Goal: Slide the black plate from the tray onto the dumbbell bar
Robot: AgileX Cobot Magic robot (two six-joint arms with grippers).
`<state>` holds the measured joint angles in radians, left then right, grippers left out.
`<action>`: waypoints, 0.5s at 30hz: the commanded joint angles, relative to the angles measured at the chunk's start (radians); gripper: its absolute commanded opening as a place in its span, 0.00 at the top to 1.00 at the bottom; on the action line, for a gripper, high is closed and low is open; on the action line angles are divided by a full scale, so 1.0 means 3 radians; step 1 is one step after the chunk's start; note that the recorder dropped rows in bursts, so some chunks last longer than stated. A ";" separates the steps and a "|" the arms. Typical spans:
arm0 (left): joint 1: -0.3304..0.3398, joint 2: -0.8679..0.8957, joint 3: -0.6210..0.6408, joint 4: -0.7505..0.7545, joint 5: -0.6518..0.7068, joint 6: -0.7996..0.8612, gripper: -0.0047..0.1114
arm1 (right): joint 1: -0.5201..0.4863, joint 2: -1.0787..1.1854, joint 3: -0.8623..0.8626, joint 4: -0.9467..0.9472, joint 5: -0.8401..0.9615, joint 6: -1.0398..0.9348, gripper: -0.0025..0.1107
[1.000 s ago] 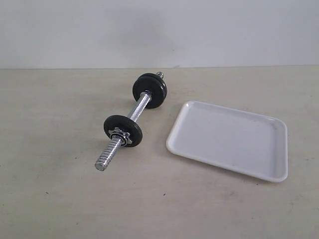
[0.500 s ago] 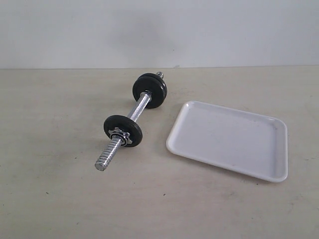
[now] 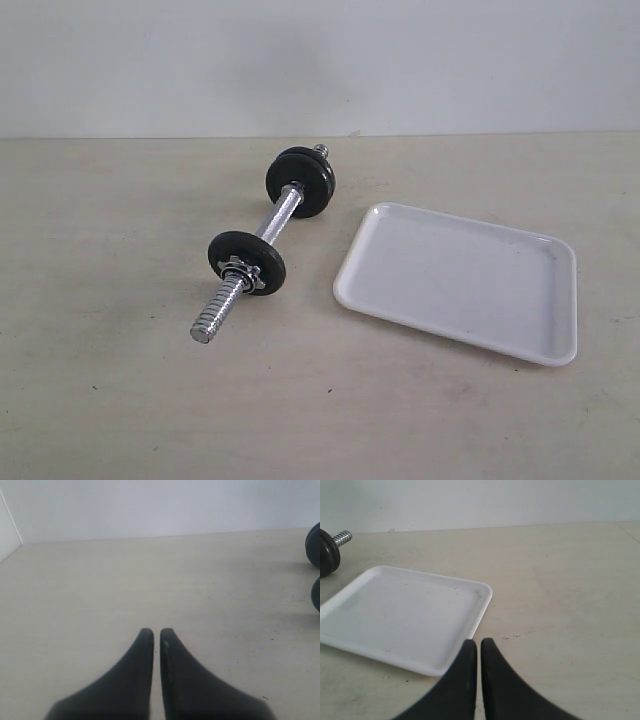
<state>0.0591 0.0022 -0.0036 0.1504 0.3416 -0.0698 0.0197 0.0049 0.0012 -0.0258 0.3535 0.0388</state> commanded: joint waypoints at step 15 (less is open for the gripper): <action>0.0008 -0.0007 0.0012 -0.0036 -0.0002 -0.0027 0.92 | 0.0010 -0.0016 -0.0004 -0.0021 -0.0010 0.0010 0.97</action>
<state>0.0591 0.0022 -0.0036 0.1504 0.3416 -0.0698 0.0197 0.0049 0.0012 -0.0258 0.3504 0.0388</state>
